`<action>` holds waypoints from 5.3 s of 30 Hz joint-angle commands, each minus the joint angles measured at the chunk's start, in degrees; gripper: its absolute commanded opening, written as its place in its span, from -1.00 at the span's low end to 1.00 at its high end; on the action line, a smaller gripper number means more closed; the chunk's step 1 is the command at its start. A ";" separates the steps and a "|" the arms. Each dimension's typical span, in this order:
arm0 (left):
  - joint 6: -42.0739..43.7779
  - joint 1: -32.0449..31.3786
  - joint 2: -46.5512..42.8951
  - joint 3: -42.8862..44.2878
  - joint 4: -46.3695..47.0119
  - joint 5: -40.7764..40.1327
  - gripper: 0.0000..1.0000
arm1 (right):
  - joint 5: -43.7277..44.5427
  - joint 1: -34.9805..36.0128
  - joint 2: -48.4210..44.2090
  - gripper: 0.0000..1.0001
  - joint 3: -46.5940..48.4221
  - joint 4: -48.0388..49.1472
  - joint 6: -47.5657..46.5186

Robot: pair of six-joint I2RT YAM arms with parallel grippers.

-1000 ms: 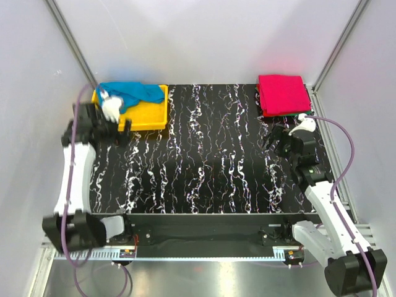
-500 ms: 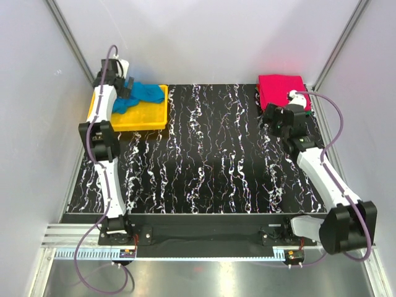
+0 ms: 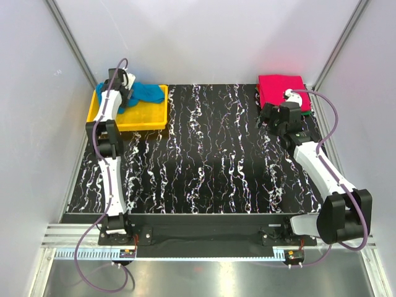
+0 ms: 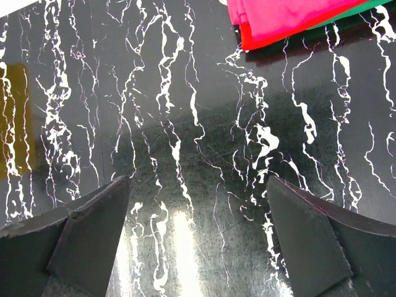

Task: Fold and stack the t-shirts
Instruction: Grab the tshirt from the pile, then move the tshirt to the center of the board, then flatten the tshirt out

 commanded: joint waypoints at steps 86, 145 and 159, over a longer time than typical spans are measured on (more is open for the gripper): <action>-5.39 -19.93 -69.66 -59.45 -2.70 33.25 -1.00 | -55.48 21.73 32.35 0.22 8.58 5.24 -0.57; 1.03 -36.06 -65.89 -47.23 -8.57 37.64 -1.00 | 11.59 6.89 7.48 -1.00 19.58 -1.63 -12.01; -1.86 -52.20 -49.60 -34.21 -14.33 48.82 0.98 | 11.68 -19.22 13.20 0.91 16.22 -9.79 7.44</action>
